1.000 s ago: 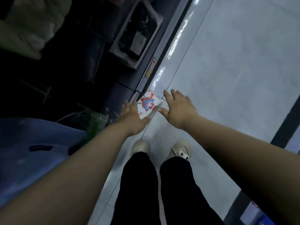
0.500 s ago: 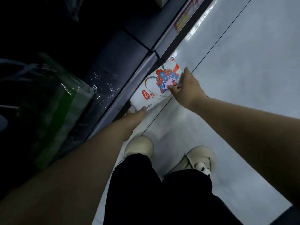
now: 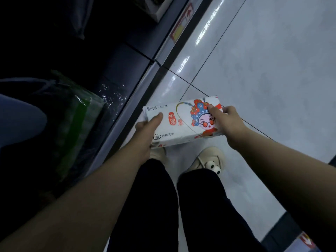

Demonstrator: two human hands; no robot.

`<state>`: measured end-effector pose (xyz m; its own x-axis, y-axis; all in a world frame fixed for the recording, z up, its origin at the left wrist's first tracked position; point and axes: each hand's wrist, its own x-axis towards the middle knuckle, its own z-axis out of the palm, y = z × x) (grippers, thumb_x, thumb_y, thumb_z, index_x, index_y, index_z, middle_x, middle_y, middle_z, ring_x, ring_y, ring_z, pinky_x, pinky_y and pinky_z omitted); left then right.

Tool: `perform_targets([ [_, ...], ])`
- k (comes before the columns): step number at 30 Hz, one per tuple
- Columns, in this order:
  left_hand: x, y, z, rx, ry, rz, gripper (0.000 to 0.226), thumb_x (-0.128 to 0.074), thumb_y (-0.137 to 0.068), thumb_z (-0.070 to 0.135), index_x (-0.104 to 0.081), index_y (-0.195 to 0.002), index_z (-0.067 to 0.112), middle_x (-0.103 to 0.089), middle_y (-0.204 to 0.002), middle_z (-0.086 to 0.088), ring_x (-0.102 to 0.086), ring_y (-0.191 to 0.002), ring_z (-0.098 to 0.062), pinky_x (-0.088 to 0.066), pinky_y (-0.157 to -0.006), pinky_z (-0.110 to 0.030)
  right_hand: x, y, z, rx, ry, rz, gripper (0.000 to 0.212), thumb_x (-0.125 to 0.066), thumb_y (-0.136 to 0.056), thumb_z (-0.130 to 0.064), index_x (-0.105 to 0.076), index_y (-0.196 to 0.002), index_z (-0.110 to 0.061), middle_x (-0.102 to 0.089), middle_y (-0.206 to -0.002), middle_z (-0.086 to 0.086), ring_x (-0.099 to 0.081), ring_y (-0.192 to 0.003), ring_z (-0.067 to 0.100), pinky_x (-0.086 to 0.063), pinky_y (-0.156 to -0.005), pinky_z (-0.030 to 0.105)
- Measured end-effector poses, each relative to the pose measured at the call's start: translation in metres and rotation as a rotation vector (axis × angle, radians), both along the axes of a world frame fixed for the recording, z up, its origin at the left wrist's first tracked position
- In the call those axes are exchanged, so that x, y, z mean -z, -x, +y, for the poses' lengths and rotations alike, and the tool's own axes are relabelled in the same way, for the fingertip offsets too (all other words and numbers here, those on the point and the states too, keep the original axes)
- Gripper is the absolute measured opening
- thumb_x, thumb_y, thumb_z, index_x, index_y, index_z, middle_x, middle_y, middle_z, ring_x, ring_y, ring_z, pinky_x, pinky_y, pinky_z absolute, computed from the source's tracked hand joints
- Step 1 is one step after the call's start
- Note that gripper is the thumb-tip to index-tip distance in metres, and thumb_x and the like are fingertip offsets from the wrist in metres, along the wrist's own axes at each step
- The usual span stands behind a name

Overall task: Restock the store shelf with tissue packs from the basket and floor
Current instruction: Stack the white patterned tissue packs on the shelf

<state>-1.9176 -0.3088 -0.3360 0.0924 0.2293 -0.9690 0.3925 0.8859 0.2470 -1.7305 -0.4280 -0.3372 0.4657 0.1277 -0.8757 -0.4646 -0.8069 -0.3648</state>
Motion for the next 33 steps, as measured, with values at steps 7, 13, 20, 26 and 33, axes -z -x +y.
perform_targets([
  [7,-0.147,-0.015,-0.001,0.091,-0.134,-0.070,0.058,-0.069,-0.084,0.033,-0.041,-0.133,0.020,-0.072,-0.106,-0.004,-0.073,-0.086,-0.021,-0.058,-0.064,-0.038,-0.156,0.005,-0.015,0.227,-0.113,-0.008,0.050,-0.067,-0.086,-0.044,-0.040,-0.118,-0.016,-0.065,-0.115,0.010,-0.069,-0.094,0.023,-0.058,-0.083,0.038],
  [13,-0.309,-0.045,0.024,0.367,-0.289,-0.263,0.068,-0.068,-0.080,0.032,-0.038,-0.140,0.020,-0.067,-0.119,-0.003,-0.067,-0.102,-0.020,-0.054,-0.087,-0.039,-0.310,0.004,-0.025,0.302,-0.259,-0.152,0.055,-0.066,-0.089,-0.040,-0.037,-0.129,-0.015,-0.060,-0.120,0.003,-0.066,-0.098,0.017,-0.055,-0.083,0.031],
  [20,-0.482,-0.082,0.015,0.671,-0.508,-0.516,0.045,-0.055,-0.096,0.015,-0.040,-0.138,0.020,-0.066,-0.114,0.007,-0.069,-0.088,0.000,-0.053,-0.066,-0.015,-0.465,0.013,-0.065,0.441,-0.386,-0.327,0.044,-0.063,-0.089,-0.043,-0.055,-0.124,-0.016,-0.070,-0.113,0.001,-0.069,-0.097,0.017,-0.057,-0.079,0.031],
  [26,-0.581,-0.101,-0.026,0.879,-0.582,-0.747,0.049,-0.059,-0.092,0.011,-0.042,-0.137,0.016,-0.067,-0.120,0.002,-0.068,-0.101,-0.007,-0.054,-0.076,-0.018,-0.579,0.035,-0.119,0.639,-0.440,-0.575,0.033,-0.064,-0.091,-0.036,-0.057,-0.118,-0.018,-0.070,-0.108,-0.002,-0.068,-0.097,0.015,-0.054,-0.075,0.028],
  [33,-0.666,-0.114,-0.088,1.116,-0.618,-0.967,0.043,-0.059,-0.091,0.015,-0.047,-0.132,0.020,-0.068,-0.117,0.005,-0.067,-0.103,-0.009,-0.052,-0.077,-0.021,-0.662,0.085,-0.184,0.891,-0.453,-0.833,0.033,-0.065,-0.091,-0.033,-0.058,-0.120,-0.019,-0.070,-0.110,-0.005,-0.068,-0.099,0.012,-0.056,-0.087,0.032],
])
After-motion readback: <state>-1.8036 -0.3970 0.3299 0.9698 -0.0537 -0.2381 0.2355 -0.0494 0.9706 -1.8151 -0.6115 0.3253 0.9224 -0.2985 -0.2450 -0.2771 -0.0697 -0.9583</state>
